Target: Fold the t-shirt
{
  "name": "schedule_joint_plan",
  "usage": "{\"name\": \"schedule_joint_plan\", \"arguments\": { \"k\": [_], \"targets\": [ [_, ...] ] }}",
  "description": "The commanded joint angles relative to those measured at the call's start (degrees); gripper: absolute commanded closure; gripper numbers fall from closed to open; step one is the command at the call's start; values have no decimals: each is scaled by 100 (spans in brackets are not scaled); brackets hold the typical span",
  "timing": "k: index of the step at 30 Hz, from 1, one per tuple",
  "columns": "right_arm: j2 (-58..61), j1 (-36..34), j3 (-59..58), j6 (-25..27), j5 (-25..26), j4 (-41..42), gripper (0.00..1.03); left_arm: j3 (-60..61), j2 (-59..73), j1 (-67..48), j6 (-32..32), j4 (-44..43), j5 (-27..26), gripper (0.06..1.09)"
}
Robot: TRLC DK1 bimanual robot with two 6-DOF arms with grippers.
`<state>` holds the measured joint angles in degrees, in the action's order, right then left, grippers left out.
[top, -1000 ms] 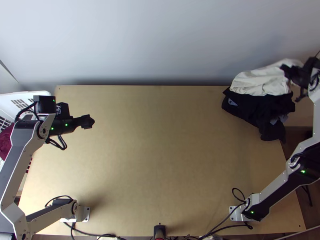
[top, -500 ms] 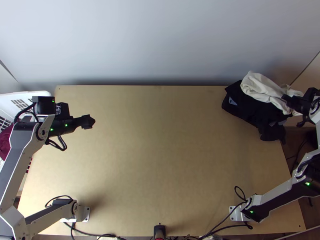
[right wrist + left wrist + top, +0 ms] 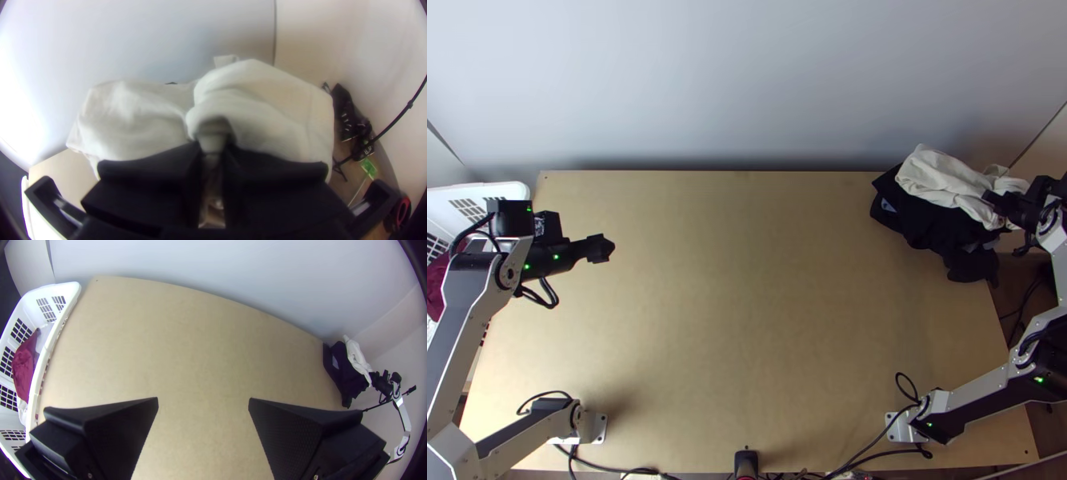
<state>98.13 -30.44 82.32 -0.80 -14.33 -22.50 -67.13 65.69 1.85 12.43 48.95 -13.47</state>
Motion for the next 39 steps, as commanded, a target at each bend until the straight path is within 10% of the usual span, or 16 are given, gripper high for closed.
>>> {"name": "schedule_joint_plan", "arguments": {
  "k": [1,6,10,39],
  "targets": [
    [-30,-68,21,-8,0,167,73,25,-109,44,14,1,3,10],
    [-39,-191,21,27,0,167,19,-28,-127,53,14,1,-6,10],
    [-57,-279,-6,97,0,176,3,-54,-153,53,14,1,-6,10],
    [-611,-446,267,1029,-439,-2557,3,-212,-206,202,14,36,-15,10]
  ]
}}
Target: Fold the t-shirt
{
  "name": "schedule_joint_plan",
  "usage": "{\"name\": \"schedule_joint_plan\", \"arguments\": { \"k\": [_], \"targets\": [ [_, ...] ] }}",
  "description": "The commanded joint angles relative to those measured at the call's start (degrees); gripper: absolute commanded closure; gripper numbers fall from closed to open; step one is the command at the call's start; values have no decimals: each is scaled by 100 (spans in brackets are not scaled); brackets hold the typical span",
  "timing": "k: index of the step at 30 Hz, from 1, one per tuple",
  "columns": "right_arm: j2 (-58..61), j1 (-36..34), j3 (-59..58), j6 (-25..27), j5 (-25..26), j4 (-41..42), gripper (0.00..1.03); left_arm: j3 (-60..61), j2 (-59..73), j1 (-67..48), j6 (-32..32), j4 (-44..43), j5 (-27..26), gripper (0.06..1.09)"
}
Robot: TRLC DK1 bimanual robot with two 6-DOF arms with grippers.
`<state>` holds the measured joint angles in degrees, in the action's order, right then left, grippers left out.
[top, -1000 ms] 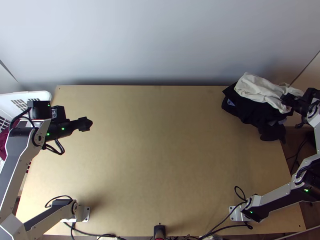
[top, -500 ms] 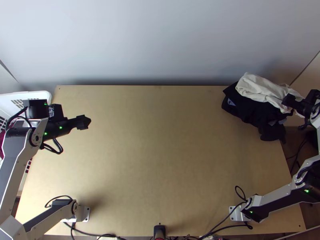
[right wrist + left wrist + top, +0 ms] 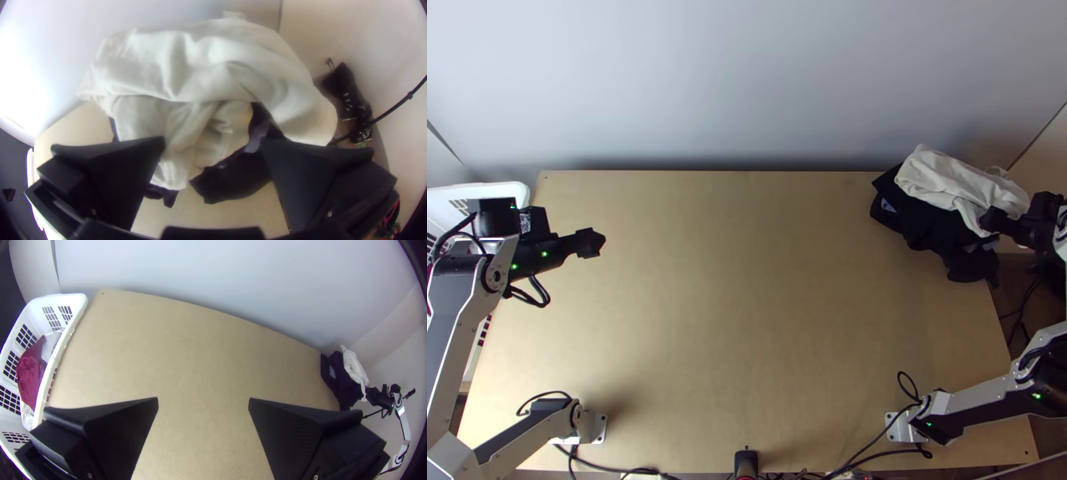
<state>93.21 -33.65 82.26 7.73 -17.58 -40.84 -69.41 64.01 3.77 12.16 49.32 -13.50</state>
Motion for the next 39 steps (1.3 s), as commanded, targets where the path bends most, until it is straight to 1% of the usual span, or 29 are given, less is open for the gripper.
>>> {"name": "schedule_joint_plan", "arguments": {
  "k": [1,4,11,13,16,18,21,25,30,31,35,37,39],
  "targets": [
    [-92,-160,396,177,-166,-935,3,24,-38,10,40,-1,-21,10],
    [31,-230,748,185,-289,-1523,3,32,-99,18,58,-1,-13,10],
    [39,-370,897,247,-289,-2077,3,41,-213,36,76,16,-21,10],
    [-110,-397,801,300,-289,-2191,3,50,-248,36,84,51,-30,10],
    [-409,-406,634,493,-289,-2640,3,120,-336,36,84,51,-48,10],
    [-752,-397,273,598,-369,-2745,3,191,-407,45,84,51,-48,10],
    [-1455,-186,-412,713,-421,-2736,3,349,-503,54,58,43,-48,10],
    [-2483,271,-1256,572,-439,-2332,3,542,-670,142,-21,7,-57,10],
    [-3415,1106,-1986,-131,-430,-1787,4,903,-934,194,-179,-45,-57,10],
    [-3555,1264,-2109,-157,-430,-1717,4,990,-1004,203,-188,-98,-57,10],
    [-4012,1756,-2794,-465,-421,-680,4,1404,-1347,238,-285,-414,-57,10],
    [-4083,1950,-3032,-676,-421,-240,4,1738,-1497,221,-329,-792,-57,10],
    [-4162,2319,-3216,-834,-421,76,4,2063,-1549,212,-346,-1118,-57,10]
  ]
}}
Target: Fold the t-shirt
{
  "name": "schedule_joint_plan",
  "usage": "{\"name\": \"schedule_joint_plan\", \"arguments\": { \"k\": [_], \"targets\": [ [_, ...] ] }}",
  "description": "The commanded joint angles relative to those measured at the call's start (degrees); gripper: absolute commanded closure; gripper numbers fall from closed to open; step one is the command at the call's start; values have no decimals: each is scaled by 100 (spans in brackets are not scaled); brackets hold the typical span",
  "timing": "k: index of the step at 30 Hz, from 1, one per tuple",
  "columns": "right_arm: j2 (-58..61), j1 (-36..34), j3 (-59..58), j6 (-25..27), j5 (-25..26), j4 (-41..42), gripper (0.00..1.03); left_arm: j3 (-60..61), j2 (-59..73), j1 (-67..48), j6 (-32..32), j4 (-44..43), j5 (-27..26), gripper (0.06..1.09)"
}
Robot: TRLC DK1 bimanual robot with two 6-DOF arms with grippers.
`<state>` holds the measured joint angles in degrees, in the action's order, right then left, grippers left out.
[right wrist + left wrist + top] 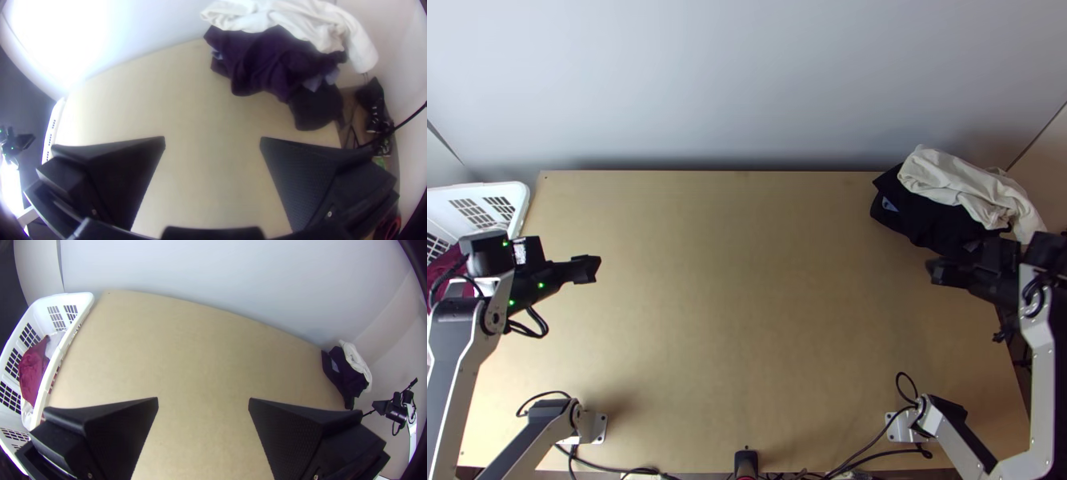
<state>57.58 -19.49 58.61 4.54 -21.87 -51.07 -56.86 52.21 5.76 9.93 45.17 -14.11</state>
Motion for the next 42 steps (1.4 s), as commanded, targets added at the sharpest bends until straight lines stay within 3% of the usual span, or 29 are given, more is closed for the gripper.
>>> {"name": "schedule_joint_plan", "arguments": {
  "k": [1,6,11,18,22,32,39,42],
  "targets": [
    [-661,1061,-983,-638,42,1336,4,958,-369,13,-123,-860,5,10],
    [-1329,1623,-1862,-1227,306,2892,4,1749,-712,110,-97,-1871,13,10],
    [-1803,2080,-2706,-1315,833,4026,4,2258,-958,66,-53,-2671,5,10],
    [-2524,2133,-3804,-1332,868,5291,4,2988,-1582,-128,88,-3849,5,10],
    [-3139,2291,-4182,-1139,1071,5564,4,3682,-2232,-189,158,-4464,31,10],
    [-5741,2326,-5254,-682,1220,5116,4,4429,-4315,-101,404,-4499,216,10],
    [-5793,1834,-5202,-761,1238,4843,4,4825,-5238,-93,325,-4042,251,10],
    [-5793,2001,-5254,-788,1229,4764,4,4825,-5229,-57,307,-4051,268,10]
  ]
}}
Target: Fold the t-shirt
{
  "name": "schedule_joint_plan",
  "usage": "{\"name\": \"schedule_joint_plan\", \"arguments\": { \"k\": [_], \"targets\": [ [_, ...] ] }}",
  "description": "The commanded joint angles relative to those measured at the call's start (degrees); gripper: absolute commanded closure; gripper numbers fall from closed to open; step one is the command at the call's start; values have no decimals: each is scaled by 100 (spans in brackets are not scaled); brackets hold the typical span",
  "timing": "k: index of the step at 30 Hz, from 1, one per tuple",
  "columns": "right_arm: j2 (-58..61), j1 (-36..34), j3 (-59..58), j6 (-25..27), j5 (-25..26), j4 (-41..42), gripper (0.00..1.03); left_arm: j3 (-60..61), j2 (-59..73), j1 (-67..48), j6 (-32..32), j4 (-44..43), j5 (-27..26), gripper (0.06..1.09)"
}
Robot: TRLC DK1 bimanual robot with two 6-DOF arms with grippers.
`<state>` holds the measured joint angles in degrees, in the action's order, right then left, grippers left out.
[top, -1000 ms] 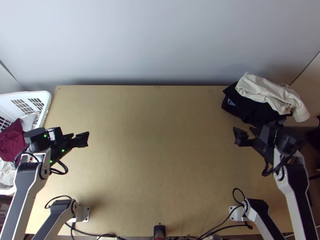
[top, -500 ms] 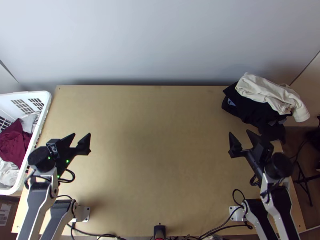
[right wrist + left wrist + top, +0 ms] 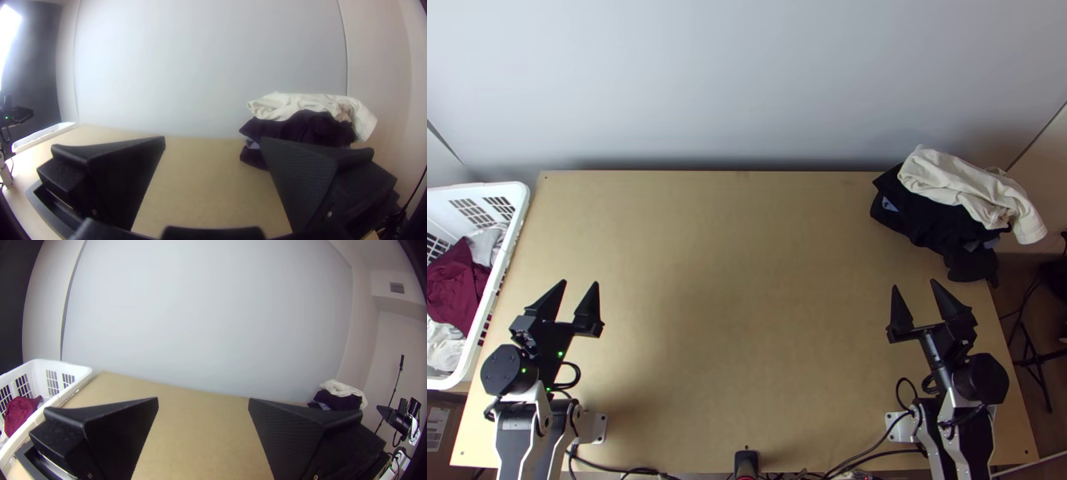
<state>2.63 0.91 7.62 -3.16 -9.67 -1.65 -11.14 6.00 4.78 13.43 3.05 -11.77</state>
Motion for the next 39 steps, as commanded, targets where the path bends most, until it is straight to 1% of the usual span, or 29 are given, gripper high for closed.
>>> {"name": "schedule_joint_plan", "arguments": {
  "k": [1,4,6,11,14,16,19,23,39],
  "targets": [
    [-299,50,-164,-18,9,-283,4,252,-609,41,-60,196,43,10],
    [-307,243,-173,175,18,-573,4,261,-618,32,-104,275,26,10],
    [-307,296,-173,360,9,-863,4,296,-618,-117,-139,345,-80,10],
    [-299,533,-199,325,18,-907,4,410,-618,-135,-34,469,-97,10],
    [-290,850,-208,228,18,-942,4,446,-618,-126,-34,460,-71,10],
    [-290,1034,-217,254,36,-978,4,463,-618,-126,-42,477,-62,10],
    [-281,1026,-217,263,36,-986,4,665,-618,-117,-157,636,-45,10],
    [-290,1026,-217,263,36,-986,4,674,-609,-91,-165,794,368,10],
    [-281,1026,-217,263,36,-986,4,674,-609,-91,-165,811,377,10]
  ]
}}
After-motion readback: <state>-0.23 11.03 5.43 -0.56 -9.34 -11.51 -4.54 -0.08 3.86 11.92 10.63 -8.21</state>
